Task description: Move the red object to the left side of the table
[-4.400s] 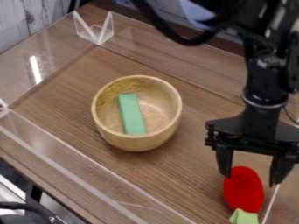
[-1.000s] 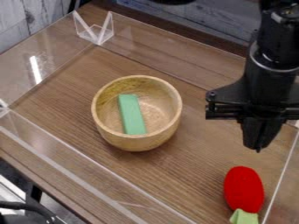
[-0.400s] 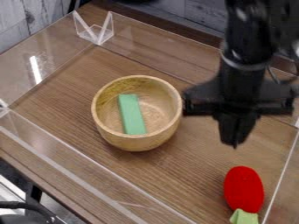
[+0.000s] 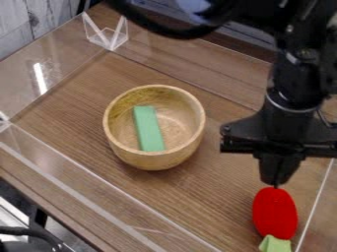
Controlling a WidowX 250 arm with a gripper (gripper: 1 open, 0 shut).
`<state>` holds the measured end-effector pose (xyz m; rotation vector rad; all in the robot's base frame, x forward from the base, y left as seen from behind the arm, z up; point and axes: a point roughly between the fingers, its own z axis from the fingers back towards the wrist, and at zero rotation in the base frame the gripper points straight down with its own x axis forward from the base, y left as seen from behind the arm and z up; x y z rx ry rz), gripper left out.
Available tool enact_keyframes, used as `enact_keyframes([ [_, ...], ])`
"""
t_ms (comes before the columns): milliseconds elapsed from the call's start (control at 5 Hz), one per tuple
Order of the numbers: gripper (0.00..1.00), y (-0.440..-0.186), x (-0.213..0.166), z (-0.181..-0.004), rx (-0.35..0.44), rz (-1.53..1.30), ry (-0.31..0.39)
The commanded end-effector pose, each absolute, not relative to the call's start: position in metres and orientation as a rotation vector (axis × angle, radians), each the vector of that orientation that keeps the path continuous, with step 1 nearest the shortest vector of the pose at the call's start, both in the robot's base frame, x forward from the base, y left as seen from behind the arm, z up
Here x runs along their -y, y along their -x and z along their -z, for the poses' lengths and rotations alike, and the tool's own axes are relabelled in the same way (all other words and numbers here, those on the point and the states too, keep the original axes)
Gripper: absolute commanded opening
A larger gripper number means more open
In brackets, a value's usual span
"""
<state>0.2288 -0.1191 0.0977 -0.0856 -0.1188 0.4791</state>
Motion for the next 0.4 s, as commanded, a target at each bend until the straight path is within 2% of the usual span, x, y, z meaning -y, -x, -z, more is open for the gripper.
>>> enact_keyframes([
  [0, 0.00, -0.236, 0.114, -0.117, 0.173, -0.450, 0.129],
  [200, 0.00, -0.235, 0.107, -0.133, 0.181, -0.479, 0.124],
])
